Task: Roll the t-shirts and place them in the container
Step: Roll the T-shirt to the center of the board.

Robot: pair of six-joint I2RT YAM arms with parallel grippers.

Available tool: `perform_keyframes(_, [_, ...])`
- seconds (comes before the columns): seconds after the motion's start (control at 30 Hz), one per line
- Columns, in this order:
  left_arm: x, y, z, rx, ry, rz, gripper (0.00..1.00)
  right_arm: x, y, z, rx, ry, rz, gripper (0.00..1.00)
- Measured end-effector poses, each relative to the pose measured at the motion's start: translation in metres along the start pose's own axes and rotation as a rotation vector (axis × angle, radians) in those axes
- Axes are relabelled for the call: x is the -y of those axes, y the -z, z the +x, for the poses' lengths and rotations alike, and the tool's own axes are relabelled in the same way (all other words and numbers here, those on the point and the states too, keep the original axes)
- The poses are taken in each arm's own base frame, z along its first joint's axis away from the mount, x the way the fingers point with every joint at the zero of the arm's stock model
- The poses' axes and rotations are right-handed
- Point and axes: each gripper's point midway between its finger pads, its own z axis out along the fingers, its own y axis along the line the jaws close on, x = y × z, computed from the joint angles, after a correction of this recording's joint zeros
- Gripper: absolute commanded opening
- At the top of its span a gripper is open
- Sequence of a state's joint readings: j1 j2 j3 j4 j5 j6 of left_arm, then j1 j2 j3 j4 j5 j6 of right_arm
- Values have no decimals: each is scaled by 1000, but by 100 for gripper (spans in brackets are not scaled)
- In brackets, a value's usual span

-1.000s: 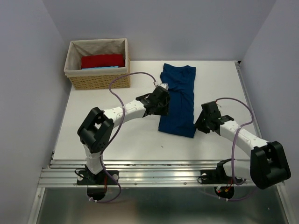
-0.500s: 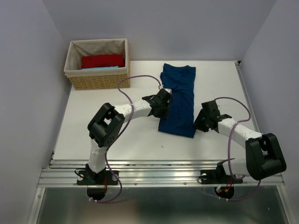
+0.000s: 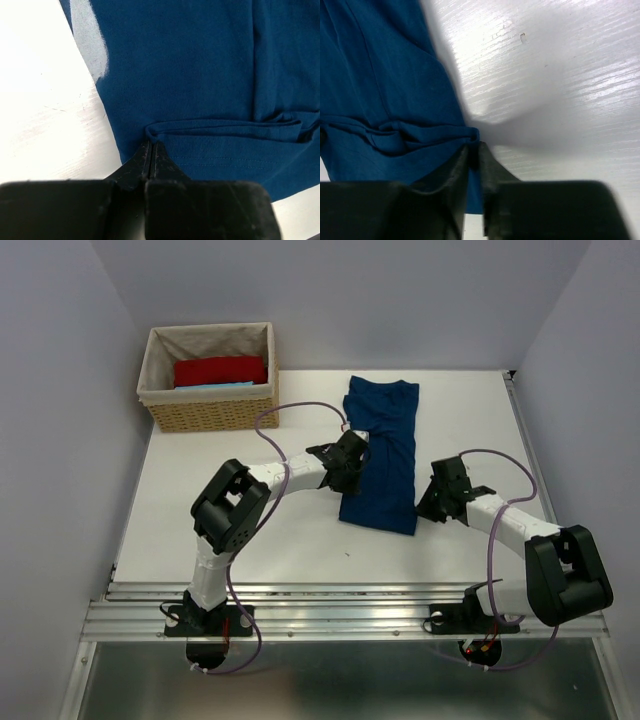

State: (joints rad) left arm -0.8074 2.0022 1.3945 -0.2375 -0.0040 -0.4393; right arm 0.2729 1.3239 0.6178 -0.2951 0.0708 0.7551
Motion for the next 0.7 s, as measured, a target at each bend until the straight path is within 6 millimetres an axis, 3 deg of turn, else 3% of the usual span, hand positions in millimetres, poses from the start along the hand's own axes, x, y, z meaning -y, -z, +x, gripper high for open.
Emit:
perform_keyframes(0.1, [0,0,0,1,4,1,0,-1,0,-1,3,2,-4,1])
perform_keyframes(0.23, [1,3,-2,10,16,5,0,-4,2,-2,7,8,-19,1])
perform_keyframes(0.57, [2,43,-9,70,73,34,0,-9,5,-1,-1,43,-53,1])
perform_keyframes(0.7, [-2,45,-8,74,93,31,0,-11,6,-3,1,50,-62,1])
